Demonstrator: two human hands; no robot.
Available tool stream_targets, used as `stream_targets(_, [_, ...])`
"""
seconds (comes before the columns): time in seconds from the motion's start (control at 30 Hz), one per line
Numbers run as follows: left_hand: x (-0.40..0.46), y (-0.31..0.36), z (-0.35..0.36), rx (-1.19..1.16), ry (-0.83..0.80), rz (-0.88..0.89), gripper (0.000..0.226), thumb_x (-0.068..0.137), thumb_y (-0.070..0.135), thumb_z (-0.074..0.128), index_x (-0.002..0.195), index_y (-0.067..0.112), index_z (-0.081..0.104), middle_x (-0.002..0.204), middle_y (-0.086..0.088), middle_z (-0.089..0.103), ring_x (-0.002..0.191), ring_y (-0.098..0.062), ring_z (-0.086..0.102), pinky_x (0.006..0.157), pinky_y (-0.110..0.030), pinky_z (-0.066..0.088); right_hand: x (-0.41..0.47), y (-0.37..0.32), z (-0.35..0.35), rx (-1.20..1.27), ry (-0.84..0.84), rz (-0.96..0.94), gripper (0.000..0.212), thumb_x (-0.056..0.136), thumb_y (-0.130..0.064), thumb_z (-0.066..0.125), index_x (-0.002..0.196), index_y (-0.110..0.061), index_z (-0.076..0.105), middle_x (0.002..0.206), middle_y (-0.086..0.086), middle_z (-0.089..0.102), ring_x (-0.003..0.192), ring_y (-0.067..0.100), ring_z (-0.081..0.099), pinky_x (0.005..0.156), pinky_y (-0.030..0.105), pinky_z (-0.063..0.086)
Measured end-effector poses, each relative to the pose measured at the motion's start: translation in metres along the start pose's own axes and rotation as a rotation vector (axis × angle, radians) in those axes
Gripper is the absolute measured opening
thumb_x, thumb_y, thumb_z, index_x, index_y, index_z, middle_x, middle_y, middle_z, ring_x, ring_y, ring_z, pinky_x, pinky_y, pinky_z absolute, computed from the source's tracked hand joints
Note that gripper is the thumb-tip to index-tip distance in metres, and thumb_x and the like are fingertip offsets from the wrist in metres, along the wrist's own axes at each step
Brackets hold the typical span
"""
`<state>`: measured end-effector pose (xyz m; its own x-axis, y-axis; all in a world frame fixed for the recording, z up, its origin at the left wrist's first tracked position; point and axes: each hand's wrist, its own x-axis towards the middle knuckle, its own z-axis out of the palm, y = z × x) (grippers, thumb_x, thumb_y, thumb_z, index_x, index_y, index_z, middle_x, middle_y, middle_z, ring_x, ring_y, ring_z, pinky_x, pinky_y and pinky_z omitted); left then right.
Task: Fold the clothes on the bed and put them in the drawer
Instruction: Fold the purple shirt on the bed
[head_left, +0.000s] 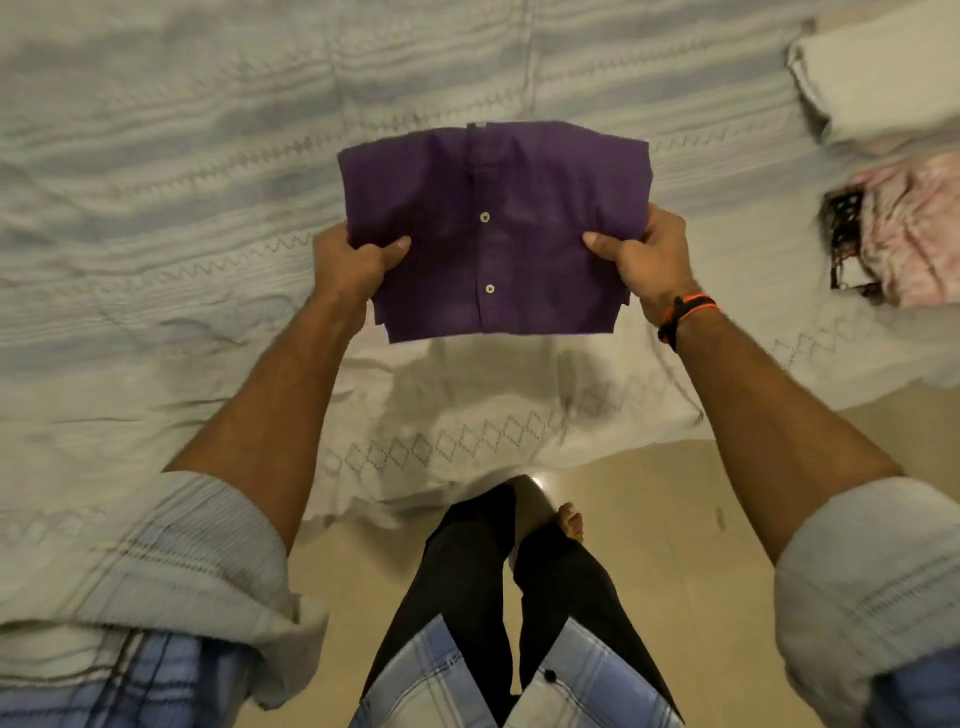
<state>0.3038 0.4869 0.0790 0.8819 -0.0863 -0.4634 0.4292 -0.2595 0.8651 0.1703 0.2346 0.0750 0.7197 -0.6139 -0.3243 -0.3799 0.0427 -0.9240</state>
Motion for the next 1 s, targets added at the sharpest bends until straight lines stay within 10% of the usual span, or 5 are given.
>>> stream_targets(0.23, [-0.019, -0.03, -0.021, 0.187, 0.039, 0.3, 0.023, 0.076, 0.0, 0.079, 0.079, 0.019, 0.067, 0.07, 0.013, 0.065, 0.065, -0.001, 0.06, 0.062, -0.019, 0.053, -0.009, 0.025, -0.021, -0.092, -0.002, -0.257, 0.021, 0.076, -0.005, 0.079, 0.095, -0.001, 0.075, 0.097, 0.023, 0.073, 0.088, 0.016, 0.065, 0.077, 0.043, 0.057])
stream_targets(0.47, [-0.043, -0.15, -0.064, 1.085, -0.568, 0.19, 0.061, 0.061, -0.017, 0.053, 0.095, 0.027, 0.078, 0.132, 0.001, 0.062, 0.123, -0.019, 0.058, 0.1, -0.029, 0.046, -0.056, 0.136, -0.054, -0.904, -0.48, 0.202, 0.041, 0.084, 0.003, 0.051, 0.102, -0.023, 0.078, 0.142, 0.002, 0.057, 0.127, 0.026, 0.056, 0.11, 0.029, 0.039])
stream_targets(0.7, [-0.049, -0.157, -0.027, 0.746, -0.188, -0.128, 0.031, 0.088, 0.012, 0.065, 0.118, 0.009, 0.065, 0.115, -0.004, 0.067, 0.107, -0.022, 0.064, 0.095, -0.03, 0.046, -0.061, 0.132, -0.029, -0.629, -0.077, 0.324, 0.034, 0.087, -0.008, 0.063, 0.121, -0.006, 0.065, 0.12, 0.012, 0.068, 0.112, 0.029, 0.063, 0.097, 0.03, 0.047])
stream_targets(0.87, [-0.021, -0.182, -0.022, 0.477, -0.091, -0.319, 0.083, 0.054, 0.061, 0.076, 0.108, 0.0, 0.059, 0.09, -0.005, 0.067, 0.087, -0.025, 0.066, 0.086, -0.048, 0.057, -0.054, 0.141, -0.017, -0.566, -0.05, 0.454, 0.073, 0.084, -0.029, 0.077, 0.139, -0.001, 0.039, 0.137, 0.015, 0.053, 0.123, 0.033, 0.053, 0.095, 0.034, 0.044])
stream_targets(1.0, [-0.024, -0.171, -0.01, 0.317, -0.039, -0.369, 0.032, 0.071, 0.037, 0.083, 0.08, 0.015, 0.061, 0.076, 0.0, 0.061, 0.074, -0.018, 0.06, 0.074, -0.037, 0.053, -0.049, 0.152, -0.01, -0.444, -0.011, 0.554, 0.082, 0.074, -0.037, 0.083, 0.137, -0.003, 0.043, 0.134, 0.009, 0.055, 0.121, 0.03, 0.055, 0.095, 0.034, 0.046])
